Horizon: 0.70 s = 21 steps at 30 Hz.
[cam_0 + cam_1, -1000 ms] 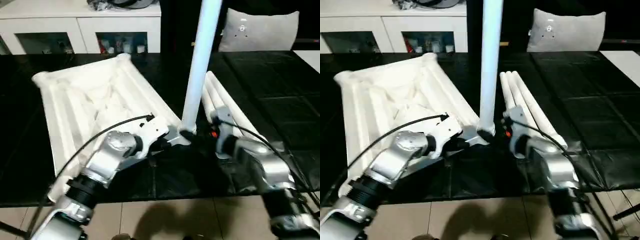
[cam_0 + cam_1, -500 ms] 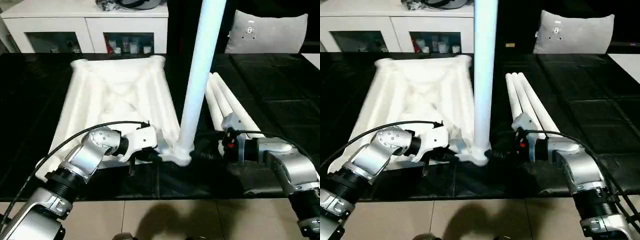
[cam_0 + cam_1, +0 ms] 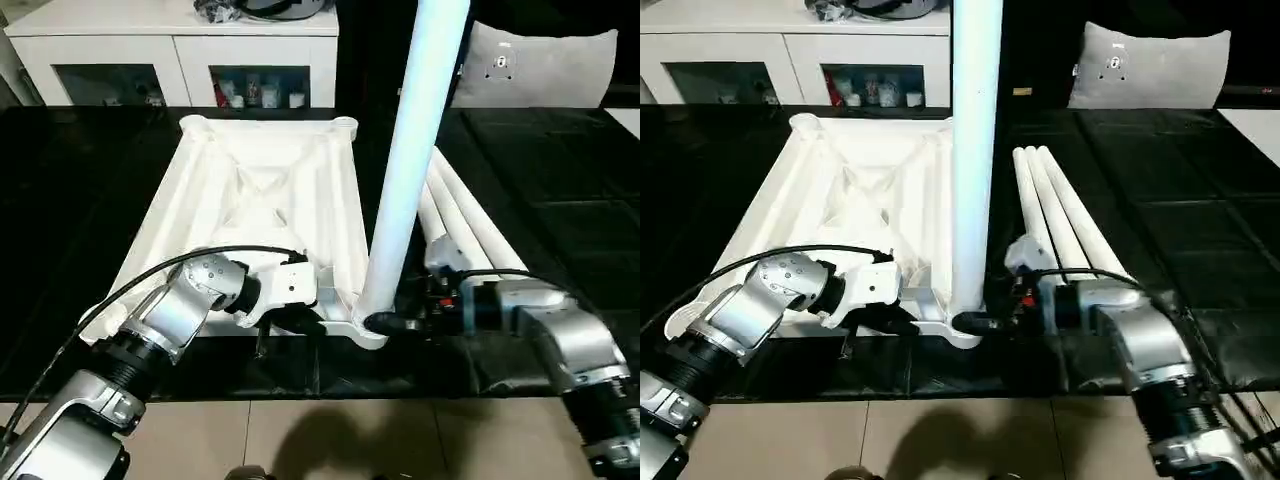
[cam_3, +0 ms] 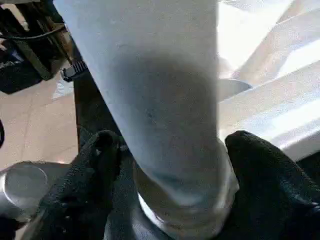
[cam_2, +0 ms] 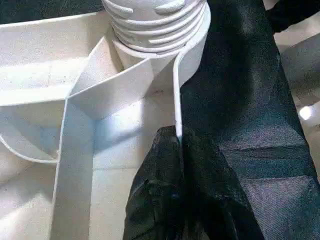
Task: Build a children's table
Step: Rotate leg to tighten
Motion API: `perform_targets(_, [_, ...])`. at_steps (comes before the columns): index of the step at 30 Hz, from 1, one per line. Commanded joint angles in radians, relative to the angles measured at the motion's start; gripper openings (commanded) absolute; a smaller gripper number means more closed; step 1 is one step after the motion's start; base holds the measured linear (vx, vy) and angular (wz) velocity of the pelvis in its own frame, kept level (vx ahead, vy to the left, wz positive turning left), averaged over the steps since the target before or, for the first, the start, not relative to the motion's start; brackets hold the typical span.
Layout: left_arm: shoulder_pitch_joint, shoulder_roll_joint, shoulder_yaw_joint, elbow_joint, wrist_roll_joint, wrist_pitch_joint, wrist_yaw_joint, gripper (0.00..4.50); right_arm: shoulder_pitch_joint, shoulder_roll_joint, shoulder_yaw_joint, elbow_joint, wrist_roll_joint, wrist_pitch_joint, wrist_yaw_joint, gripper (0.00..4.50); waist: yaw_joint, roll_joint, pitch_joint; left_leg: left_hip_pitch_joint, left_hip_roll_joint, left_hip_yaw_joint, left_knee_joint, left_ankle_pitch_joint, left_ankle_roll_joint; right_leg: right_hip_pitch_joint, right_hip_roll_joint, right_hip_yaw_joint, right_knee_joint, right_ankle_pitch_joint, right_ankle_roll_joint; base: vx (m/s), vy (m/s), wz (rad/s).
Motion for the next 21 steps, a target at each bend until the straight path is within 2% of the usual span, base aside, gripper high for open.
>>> perform_targets(1, [0.007, -0.006, -0.041, 0.006, 0.023, -0.011, -0.021, 0.0, -0.008, 0.001, 0.011, 0.011, 0.007, 0.009, 0.0, 3.14, -0.002, -0.011, -0.075, -0.005, 0.05, 0.0, -0.07, -0.124, 0.064, 0.066, -0.067, 0.059, -0.069, -0.281, -0.176, 0.0, 0.0, 0.0])
perform_targets(4, [0.011, -0.005, -0.041, 0.005, 0.022, -0.01, -0.018, 0.0, -0.007, 0.006, 0.015, 0.015, 0.007, 0.012, 0.0, 2.88, -0.003, -0.013, -0.074, -0.005, 0.05, 0.001, -0.071, -0.129, 0.064, 0.065, -0.068, 0.059, -0.072, -0.292, -0.172, 0.0, 0.0, 0.0])
perform_targets(6, [0.015, -0.004, -0.039, 0.004, 0.021, -0.007, -0.017, 0.0, -0.004, 0.012, 0.018, 0.012, 0.006, 0.018, 0.001, 2.83, -0.001, -0.009, -0.074, -0.005, 0.049, 0.001, -0.07, -0.132, 0.061, 0.065, -0.068, 0.059, -0.072, -0.3, -0.168, 0.0, 0.0, 0.0])
perform_targets(8, [0.02, -0.004, -0.035, -0.001, 0.018, 0.002, -0.015, 0.0, 0.003, 0.02, 0.02, 0.001, 0.01, 0.029, 0.0, 2.59, -0.002, -0.01, -0.075, -0.004, 0.049, 0.001, -0.07, -0.132, 0.06, 0.066, -0.067, 0.059, -0.073, -0.299, -0.164, 0.0, 0.0, 0.0])
perform_targets(12, [0.026, -0.006, -0.029, -0.008, 0.013, 0.023, -0.01, 0.0, 0.012, 0.028, 0.019, -0.012, 0.021, 0.041, -0.006, 2.51, -0.003, -0.008, -0.075, -0.004, 0.049, 0.0, -0.071, -0.14, 0.056, 0.066, -0.067, 0.059, -0.072, -0.298, -0.166, 0.0, 0.0, 0.0])
perform_targets(15, [0.039, -0.033, 0.002, -0.034, -0.013, 0.104, 0.033, 0.0, 0.019, 0.066, -0.002, -0.024, 0.027, 0.064, -0.082, 2.49, -0.006, -0.008, -0.074, -0.004, 0.051, 0.0, -0.073, -0.141, 0.05, 0.067, -0.069, 0.06, -0.071, -0.299, -0.169, 0.0, 0.0, 0.0])
perform_targets(16, [0.043, -0.058, 0.027, -0.047, -0.029, 0.158, 0.074, 0.0, 0.012, 0.101, -0.017, -0.007, 0.012, 0.07, -0.159, 2.49, -0.008, -0.006, -0.07, -0.005, 0.049, 0.0, -0.075, -0.156, 0.045, 0.066, -0.067, 0.058, -0.075, -0.325, -0.163, 0.0, 0.0, 0.0])
perform_targets(17, [0.044, -0.062, 0.031, -0.049, -0.031, 0.167, 0.082, 0.0, 0.01, 0.107, -0.02, -0.003, 0.008, 0.071, -0.172, 2.49, -0.011, -0.006, -0.069, -0.003, 0.048, 0.0, -0.076, -0.169, 0.038, 0.064, -0.067, 0.057, -0.078, -0.347, -0.159, 0.0, 0.0, 0.0])
perform_targets(19, [0.042, -0.116, 0.075, -0.052, -0.046, 0.24, 0.171, 0.0, -0.015, 0.171, -0.055, 0.047, -0.023, 0.071, -0.312, 2.49, -0.022, -0.008, -0.063, 0.0, 0.039, -0.001, -0.075, -0.211, 0.019, 0.062, -0.067, 0.049, -0.096, -0.489, -0.108, 0.0, 0.0, 0.0])
perform_targets(20, [0.041, -0.131, 0.087, -0.052, -0.049, 0.258, 0.197, 0.0, -0.022, 0.188, -0.066, 0.061, -0.029, 0.073, -0.349, 2.49, -0.025, -0.003, -0.064, 0.001, 0.038, -0.002, -0.074, -0.219, 0.013, 0.062, -0.068, 0.047, -0.098, -0.512, -0.099, 0.0, 0.0, 0.0])
perform_targets(21, [0.035, -0.176, 0.121, -0.047, -0.06, 0.301, 0.267, 0.0, -0.04, 0.226, -0.091, 0.095, -0.044, 0.07, -0.434, 2.49, -0.034, -0.007, -0.064, -0.004, 0.033, -0.004, -0.073, -0.224, 0.006, 0.064, -0.067, 0.04, -0.105, -0.545, -0.074, 0.0, 0.0, 0.0])
